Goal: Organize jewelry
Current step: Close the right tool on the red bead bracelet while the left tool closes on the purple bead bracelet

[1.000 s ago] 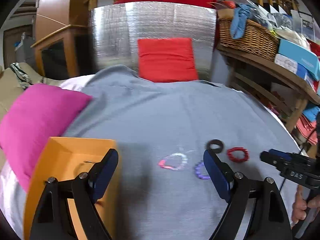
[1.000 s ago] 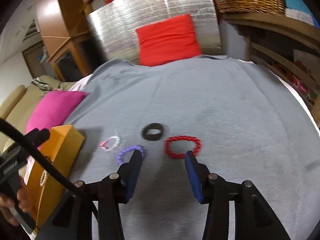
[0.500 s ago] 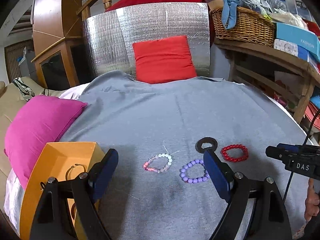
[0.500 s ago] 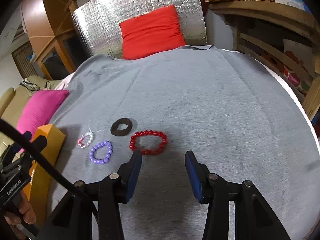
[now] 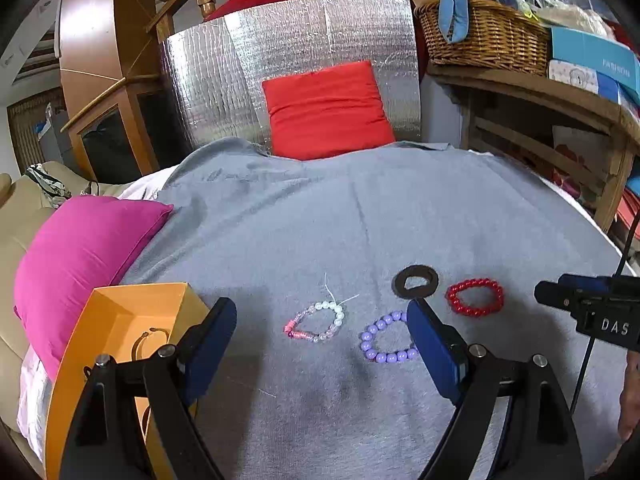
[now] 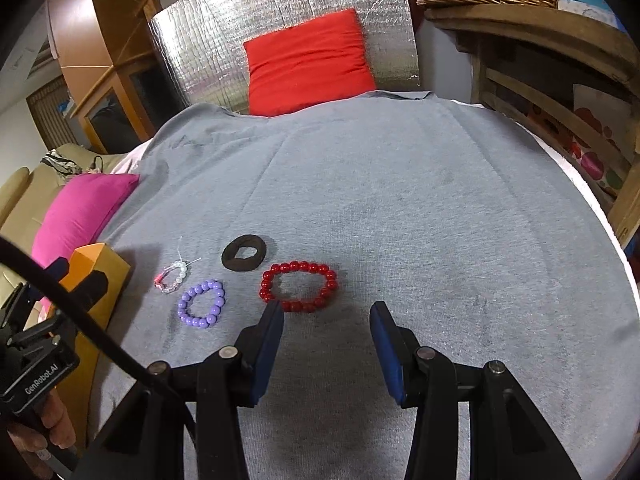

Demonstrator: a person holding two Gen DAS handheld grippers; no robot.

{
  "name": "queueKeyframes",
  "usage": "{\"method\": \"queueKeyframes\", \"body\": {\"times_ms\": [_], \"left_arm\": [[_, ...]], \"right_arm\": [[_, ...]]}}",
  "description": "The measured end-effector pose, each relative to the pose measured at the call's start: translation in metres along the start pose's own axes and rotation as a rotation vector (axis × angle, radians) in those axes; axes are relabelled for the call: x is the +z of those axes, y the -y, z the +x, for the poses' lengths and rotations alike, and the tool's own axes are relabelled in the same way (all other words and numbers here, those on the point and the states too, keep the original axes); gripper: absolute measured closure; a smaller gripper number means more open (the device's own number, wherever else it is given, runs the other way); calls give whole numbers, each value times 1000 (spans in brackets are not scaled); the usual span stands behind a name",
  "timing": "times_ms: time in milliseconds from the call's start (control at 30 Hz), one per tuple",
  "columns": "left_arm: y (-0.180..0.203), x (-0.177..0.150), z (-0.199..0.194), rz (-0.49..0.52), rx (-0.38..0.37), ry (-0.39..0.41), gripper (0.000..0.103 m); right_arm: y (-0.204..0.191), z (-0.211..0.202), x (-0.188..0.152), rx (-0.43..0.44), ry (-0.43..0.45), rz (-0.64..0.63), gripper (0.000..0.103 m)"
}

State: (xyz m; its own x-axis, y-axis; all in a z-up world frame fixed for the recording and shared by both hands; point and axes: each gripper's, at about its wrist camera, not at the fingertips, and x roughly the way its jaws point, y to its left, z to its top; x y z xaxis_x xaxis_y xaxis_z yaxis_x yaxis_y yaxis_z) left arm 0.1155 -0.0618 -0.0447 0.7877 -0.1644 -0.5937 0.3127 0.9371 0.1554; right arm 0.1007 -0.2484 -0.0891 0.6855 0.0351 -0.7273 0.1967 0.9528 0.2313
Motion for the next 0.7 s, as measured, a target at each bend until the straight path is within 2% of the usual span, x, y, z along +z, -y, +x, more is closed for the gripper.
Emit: {"method": "queueKeyframes", "body": {"times_ms": [67, 167, 267, 333, 533, 700], "left_arm": [[-1, -2, 7, 11, -1, -27, 16], [-5, -9, 25, 4, -15, -109, 16], [-16, -20, 45, -43, -36, -216, 16], [-27, -26, 55, -88, -40, -263, 16], [-41, -33, 60, -160, -100, -285, 16], [-29, -34, 65, -136, -154, -294, 16]], "right_arm": [[1, 4, 0, 6, -8, 5, 54], [5, 14, 1, -8, -22, 3, 54], [11, 29, 1, -25, -52, 6, 55], [16, 39, 1, -27, -71, 25, 60], [17, 57, 10, -17, -65, 106, 61], [3, 83, 17, -72, -87, 101, 62]]}}
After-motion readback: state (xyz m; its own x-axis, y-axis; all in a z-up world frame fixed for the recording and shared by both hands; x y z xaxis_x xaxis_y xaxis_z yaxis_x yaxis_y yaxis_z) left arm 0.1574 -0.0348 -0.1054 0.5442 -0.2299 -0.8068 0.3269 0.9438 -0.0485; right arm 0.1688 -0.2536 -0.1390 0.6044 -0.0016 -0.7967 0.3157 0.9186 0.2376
